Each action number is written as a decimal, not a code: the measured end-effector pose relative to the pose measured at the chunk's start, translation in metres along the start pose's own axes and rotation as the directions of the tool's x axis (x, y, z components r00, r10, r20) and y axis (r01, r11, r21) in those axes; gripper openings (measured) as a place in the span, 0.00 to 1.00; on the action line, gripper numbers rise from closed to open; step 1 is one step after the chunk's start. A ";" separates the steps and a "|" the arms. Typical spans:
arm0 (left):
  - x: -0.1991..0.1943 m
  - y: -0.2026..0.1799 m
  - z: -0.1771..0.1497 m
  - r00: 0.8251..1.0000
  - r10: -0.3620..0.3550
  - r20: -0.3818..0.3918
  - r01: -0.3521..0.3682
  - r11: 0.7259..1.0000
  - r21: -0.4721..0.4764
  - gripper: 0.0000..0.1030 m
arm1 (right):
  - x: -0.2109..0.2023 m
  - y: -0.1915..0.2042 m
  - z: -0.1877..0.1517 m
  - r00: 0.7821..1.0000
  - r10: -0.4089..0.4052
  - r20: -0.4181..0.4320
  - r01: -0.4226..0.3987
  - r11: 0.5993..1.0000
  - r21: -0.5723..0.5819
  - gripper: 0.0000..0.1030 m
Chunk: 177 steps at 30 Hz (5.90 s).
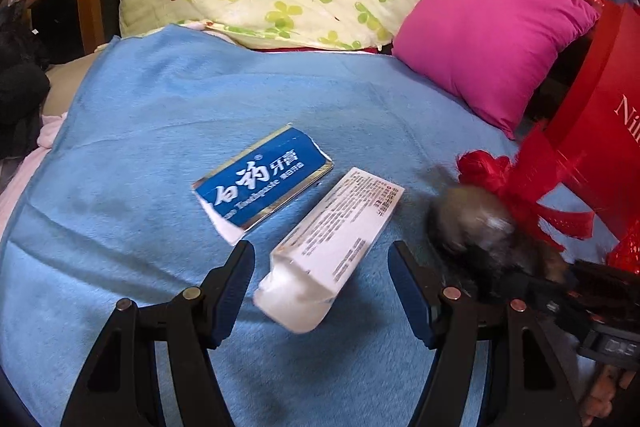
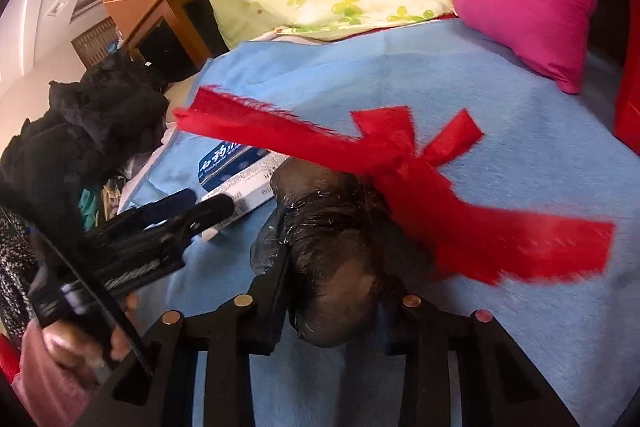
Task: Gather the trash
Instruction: 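Grasp the white medicine box with the left tool while the right tool grasps the red-ribboned black bag, then lift the white box and the red-ribboned black bag off the blanket, then carry both held items over the red mesh basket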
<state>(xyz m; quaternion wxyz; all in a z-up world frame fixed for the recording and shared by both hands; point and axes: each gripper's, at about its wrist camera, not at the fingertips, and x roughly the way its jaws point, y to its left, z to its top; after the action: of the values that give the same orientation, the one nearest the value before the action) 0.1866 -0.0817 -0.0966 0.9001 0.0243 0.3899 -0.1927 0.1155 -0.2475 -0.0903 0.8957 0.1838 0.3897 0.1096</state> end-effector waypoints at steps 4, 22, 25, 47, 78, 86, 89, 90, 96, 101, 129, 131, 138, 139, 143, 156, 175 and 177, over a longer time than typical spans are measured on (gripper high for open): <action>0.014 -0.003 0.003 0.999 0.003 -0.040 -0.003 1.000 -0.006 0.68 | -0.020 -0.009 -0.004 1.000 0.002 -0.001 -0.002 1.000 0.026 0.35; -0.007 -0.036 -0.016 0.996 0.007 -0.093 -0.007 1.000 0.003 0.46 | -0.056 -0.025 -0.025 0.986 0.080 -0.144 -0.073 0.996 0.049 0.38; -0.022 -0.041 -0.030 0.993 0.017 -0.116 -0.016 1.000 0.013 0.46 | -0.053 -0.024 -0.035 0.965 0.077 -0.250 -0.074 0.997 0.020 0.50; -0.018 -0.038 -0.040 0.982 -0.007 -0.186 0.012 1.000 0.026 0.62 | -0.018 -0.047 0.022 0.992 -0.122 -0.019 0.124 0.987 0.106 0.50; -0.198 -0.104 -0.070 0.975 0.157 0.155 -0.164 0.986 0.032 0.43 | -0.230 0.010 -0.052 0.887 -0.072 0.456 0.109 0.992 -0.055 0.38; -0.246 -0.144 -0.071 0.948 0.192 0.254 -0.223 0.970 0.098 0.43 | -0.277 -0.004 -0.077 0.847 -0.070 0.527 0.097 0.995 -0.025 0.38; -0.257 -0.157 -0.073 0.941 0.195 0.276 -0.235 0.964 0.120 0.43 | -0.288 -0.009 -0.083 0.839 -0.067 0.541 0.091 0.996 -0.017 0.38; -0.261 -0.161 -0.073 0.939 0.195 0.282 -0.237 0.963 0.126 0.43 | -0.291 -0.010 -0.085 0.837 -0.063 0.544 0.085 0.996 -0.016 0.38; -0.272 -0.184 -0.073 0.932 0.191 0.307 -0.247 0.956 0.155 0.43 | -0.300 -0.016 -0.088 0.826 -0.059 0.560 0.079 0.997 -0.013 0.38; -0.275 -0.195 -0.072 0.928 0.195 0.316 -0.258 0.951 0.170 0.43 | -0.305 -0.021 -0.091 0.824 -0.054 0.564 0.074 0.997 -0.012 0.38; -0.265 -0.238 -0.077 0.932 0.177 0.316 -0.260 0.934 0.246 0.43 | -0.328 -0.048 -0.102 0.794 -0.048 0.606 0.023 0.999 0.049 0.38; -0.265 -0.241 -0.078 0.933 0.175 0.315 -0.259 0.934 0.248 0.43 | -0.330 -0.050 -0.103 0.791 -0.047 0.610 0.019 0.998 0.052 0.38; -0.265 -0.249 -0.080 0.934 0.168 0.315 -0.257 0.930 0.264 0.43 | -0.335 -0.054 -0.107 0.784 -0.049 0.619 0.012 0.998 0.063 0.39; -0.264 -0.250 -0.080 0.934 0.167 0.315 -0.256 0.930 0.266 0.43 | -0.336 -0.055 -0.107 0.784 -0.050 0.619 0.013 0.998 0.064 0.39; -0.263 -0.253 -0.080 0.936 0.162 0.311 -0.252 0.928 0.274 0.43 | -0.339 -0.057 -0.111 0.779 -0.056 0.624 0.013 0.997 0.073 0.39; -0.260 -0.265 -0.084 0.941 0.150 0.304 -0.244 0.923 0.299 0.43 | -0.345 -0.061 -0.115 0.770 -0.071 0.635 0.013 0.995 0.095 0.39; -0.259 -0.280 -0.086 0.946 0.130 0.298 -0.231 0.914 0.335 0.43 | -0.354 -0.070 -0.120 0.758 -0.088 0.646 0.017 0.993 0.115 0.39; -0.258 -0.281 -0.087 0.947 0.127 0.296 -0.228 0.914 0.336 0.43 | -0.355 -0.070 -0.121 0.758 -0.093 0.646 0.021 0.993 0.119 0.39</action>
<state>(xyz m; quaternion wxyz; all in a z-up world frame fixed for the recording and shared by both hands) -0.1365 -0.2399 0.0567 0.9380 0.2010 0.2178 -0.1800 -0.2083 -0.4020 0.0380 0.9673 0.2450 0.0657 -0.0086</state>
